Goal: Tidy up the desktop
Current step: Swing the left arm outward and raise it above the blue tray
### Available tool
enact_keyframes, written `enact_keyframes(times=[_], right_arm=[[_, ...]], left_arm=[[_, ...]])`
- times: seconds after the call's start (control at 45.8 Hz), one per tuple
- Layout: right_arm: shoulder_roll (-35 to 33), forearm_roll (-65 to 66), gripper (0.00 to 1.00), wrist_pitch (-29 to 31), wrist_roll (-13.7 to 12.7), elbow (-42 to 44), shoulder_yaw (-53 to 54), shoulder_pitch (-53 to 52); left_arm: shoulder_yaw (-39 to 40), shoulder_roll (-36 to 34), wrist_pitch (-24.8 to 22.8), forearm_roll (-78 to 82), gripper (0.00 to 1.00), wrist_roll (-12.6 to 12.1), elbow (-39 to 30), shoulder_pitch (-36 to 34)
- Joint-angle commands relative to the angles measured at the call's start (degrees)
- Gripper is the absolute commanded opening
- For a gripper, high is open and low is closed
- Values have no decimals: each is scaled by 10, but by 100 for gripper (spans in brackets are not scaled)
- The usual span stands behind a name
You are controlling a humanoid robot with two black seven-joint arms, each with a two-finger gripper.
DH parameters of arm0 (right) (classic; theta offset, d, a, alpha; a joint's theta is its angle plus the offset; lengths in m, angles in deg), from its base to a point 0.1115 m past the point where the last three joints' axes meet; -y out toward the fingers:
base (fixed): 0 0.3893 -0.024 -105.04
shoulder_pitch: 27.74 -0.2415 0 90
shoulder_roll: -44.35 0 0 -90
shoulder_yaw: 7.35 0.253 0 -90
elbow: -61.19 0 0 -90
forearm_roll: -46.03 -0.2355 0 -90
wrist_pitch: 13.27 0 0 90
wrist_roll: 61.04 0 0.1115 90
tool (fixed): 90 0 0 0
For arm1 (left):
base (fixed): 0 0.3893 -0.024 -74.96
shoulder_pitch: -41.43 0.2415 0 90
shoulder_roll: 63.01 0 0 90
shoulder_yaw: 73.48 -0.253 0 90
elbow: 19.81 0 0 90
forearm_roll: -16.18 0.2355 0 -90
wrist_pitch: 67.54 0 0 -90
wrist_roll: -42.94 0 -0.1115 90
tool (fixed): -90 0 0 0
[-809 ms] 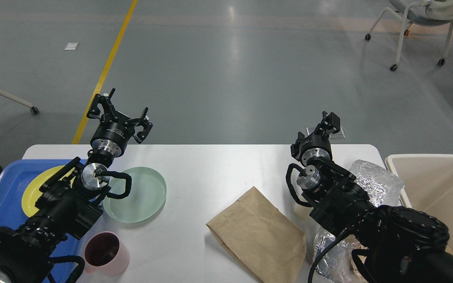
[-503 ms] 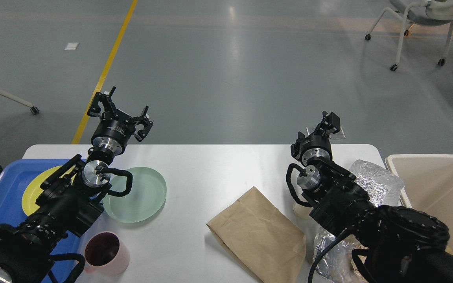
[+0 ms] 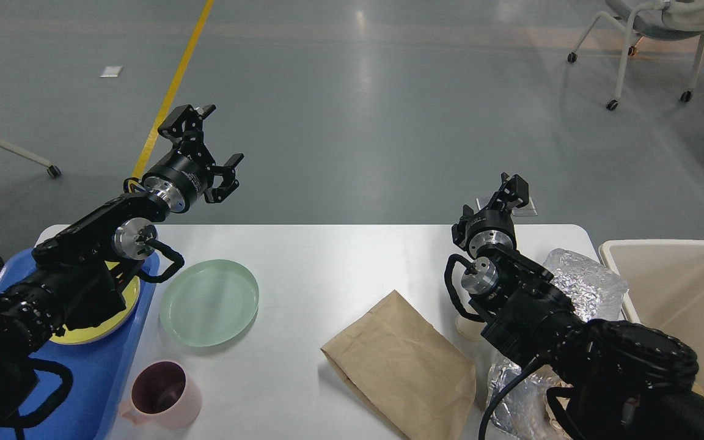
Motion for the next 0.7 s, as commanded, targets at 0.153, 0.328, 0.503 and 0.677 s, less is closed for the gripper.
enact_keyframes(times=[0.153, 0.328, 0.503, 0.677], right_arm=[[0, 0, 100, 0, 0, 0, 0, 0], [-1, 0, 100, 0, 0, 0, 0, 0], [0, 0, 100, 0, 0, 0, 0, 0], [0, 0, 100, 0, 0, 0, 0, 0]], left_arm=[[-383, -76, -16, 5, 100, 6, -122, -127], [-578, -82, -19, 6, 100, 7, -217, -204], [-682, -83, -17, 7, 100, 7, -303, -280], [-760, -74, -21, 25, 100, 10, -333, -328]])
